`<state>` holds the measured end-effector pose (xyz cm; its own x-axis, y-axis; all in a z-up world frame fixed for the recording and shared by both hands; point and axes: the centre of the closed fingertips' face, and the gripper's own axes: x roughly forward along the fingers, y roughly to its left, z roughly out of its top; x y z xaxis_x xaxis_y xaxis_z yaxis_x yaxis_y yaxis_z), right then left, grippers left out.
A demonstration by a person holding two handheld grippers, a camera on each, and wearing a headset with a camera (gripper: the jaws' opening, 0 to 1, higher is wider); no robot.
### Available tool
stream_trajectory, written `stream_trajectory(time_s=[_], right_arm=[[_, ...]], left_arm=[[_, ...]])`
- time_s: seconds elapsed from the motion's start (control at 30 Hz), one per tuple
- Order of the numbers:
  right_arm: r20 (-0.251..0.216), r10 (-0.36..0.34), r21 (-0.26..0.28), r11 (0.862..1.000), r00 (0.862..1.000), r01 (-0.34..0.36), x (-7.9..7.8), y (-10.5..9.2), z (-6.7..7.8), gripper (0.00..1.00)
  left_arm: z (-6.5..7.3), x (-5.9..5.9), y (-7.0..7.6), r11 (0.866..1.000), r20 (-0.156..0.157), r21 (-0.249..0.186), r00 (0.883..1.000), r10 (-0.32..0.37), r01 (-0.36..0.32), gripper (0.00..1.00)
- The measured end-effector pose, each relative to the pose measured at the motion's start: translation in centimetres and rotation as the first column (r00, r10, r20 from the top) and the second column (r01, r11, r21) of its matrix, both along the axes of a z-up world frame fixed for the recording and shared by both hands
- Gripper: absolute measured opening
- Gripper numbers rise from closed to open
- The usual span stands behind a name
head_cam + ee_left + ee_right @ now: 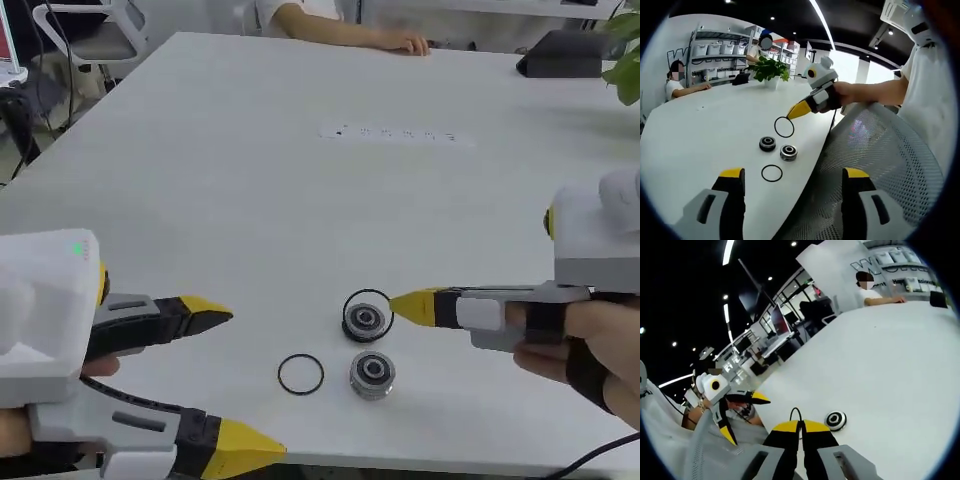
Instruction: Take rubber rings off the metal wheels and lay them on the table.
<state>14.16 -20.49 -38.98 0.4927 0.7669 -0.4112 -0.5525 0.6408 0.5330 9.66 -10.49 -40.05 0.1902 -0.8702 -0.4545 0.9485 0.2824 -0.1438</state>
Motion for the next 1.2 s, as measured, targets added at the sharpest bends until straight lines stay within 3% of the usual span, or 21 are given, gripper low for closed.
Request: stream_trajectory(time_s=[0.2, 0.3, 0.47, 0.87, 1.2], right_arm=[[-0.002, -0.004, 0.016, 1.0, 1.0, 0.004, 0.1, 0.0, 0.2, 0.0], [-0.014, -0.016, 0.071, 0.997, 1.0, 0.017, 0.2, 0.2, 0.6, 0.0], [-0.019, -0.031, 0.106, 0.994, 0.999, 0.033, 0.3, 0.2, 1.1, 0.0], [-0.032, 0.006, 0.104, 0.995, 0.999, -0.003, -0.2, 1.4, 0.9, 0.0], [-0.033, 0.055, 0.069, 0.996, 0.998, -0.052, -0.1, 2.5, 0.8, 0.0]], left_arm=[[-0.4, -0.2, -0.3, 1.0, -0.018, -0.001, 1.0, 0.0, 0.0, 0.76], [-0.4, -0.6, -0.5, 1.0, -0.026, -0.006, 1.0, -0.012, 0.012, 0.76], [-0.4, -0.6, -0.6, 1.0, -0.031, -0.008, 0.999, -0.012, 0.011, 0.75], [-0.2, -0.7, -0.7, 1.0, -0.033, -0.022, 0.999, -0.018, 0.017, 0.76], [-0.1, -0.8, -0.8, 0.999, -0.029, -0.027, 0.999, -0.018, 0.017, 0.77]])
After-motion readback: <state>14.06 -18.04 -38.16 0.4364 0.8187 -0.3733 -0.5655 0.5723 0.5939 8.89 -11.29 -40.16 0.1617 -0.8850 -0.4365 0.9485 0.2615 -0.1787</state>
